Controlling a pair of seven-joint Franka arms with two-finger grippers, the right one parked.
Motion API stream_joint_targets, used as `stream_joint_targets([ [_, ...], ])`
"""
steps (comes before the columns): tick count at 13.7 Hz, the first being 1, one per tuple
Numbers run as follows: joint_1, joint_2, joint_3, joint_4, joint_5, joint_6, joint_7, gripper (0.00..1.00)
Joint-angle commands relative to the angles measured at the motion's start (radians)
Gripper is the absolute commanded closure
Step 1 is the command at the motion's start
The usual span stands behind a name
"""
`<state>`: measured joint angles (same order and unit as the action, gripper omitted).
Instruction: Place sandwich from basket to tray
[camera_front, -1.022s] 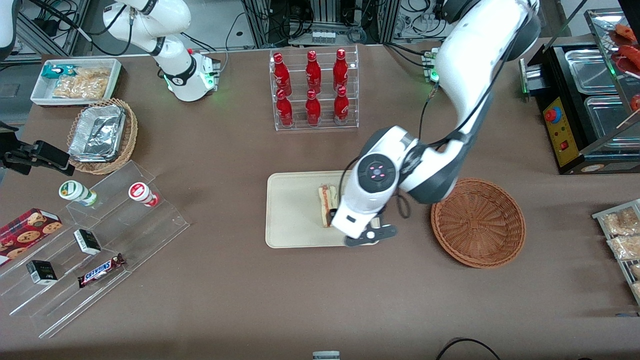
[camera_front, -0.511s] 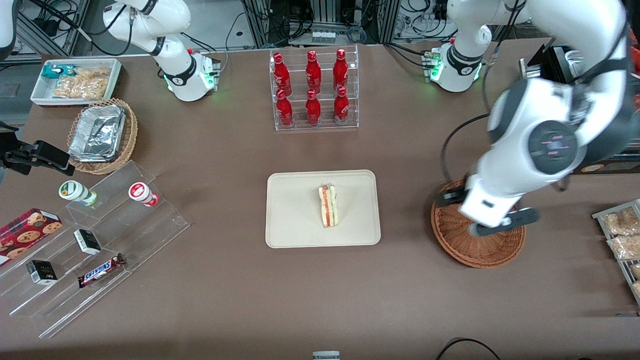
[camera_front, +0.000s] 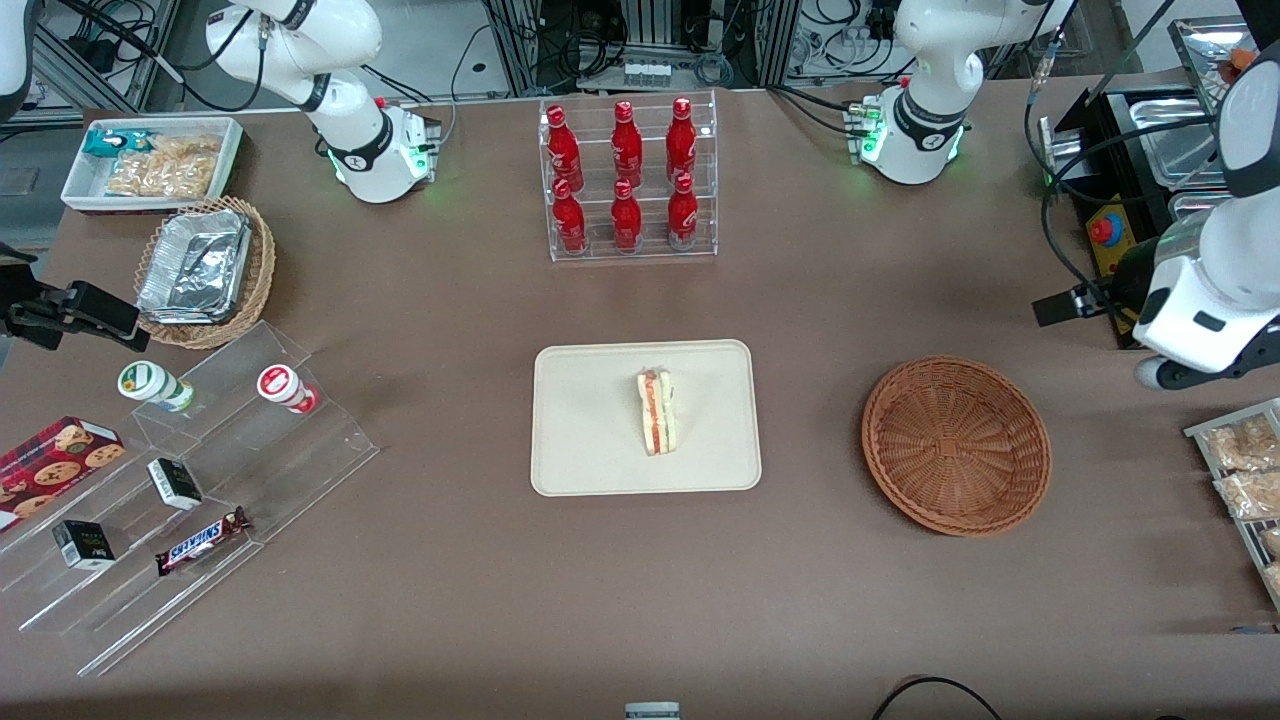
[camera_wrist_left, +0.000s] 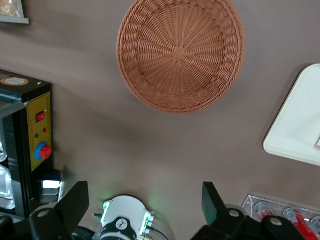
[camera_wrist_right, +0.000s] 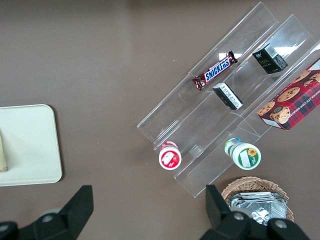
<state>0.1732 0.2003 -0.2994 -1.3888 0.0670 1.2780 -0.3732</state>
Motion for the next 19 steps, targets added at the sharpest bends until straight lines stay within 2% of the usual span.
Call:
stream_joint_targets([
  [1, -0.001, -0.053, -0.006, -0.058, -0.010, -0.014, 0.008, 0.00],
  [9, -0.011, -0.206, -0.006, -0.184, -0.015, 0.053, 0.007, 0.00],
  [16, -0.003, -0.170, -0.004, -0.134, -0.032, 0.063, 0.010, 0.00],
  [19, -0.003, -0.150, -0.006, -0.136, -0.030, 0.188, 0.014, 0.00],
])
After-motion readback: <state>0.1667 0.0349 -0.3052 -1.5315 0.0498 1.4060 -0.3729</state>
